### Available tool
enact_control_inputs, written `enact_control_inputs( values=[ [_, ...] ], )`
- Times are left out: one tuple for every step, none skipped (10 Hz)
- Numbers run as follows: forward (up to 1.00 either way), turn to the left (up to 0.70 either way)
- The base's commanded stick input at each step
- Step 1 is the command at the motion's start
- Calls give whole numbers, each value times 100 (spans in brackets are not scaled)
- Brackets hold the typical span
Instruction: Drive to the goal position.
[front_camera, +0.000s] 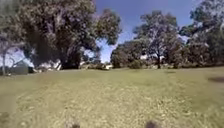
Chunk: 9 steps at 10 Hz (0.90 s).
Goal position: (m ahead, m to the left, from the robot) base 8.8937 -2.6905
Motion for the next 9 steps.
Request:
enact_control_inputs(
  values=[
    [100,0],
    [100,0],
    [100,0],
    [100,0],
    [100,0],
    [100,0],
    [100,0],
    [100,0],
    [100,0]
  ],
)
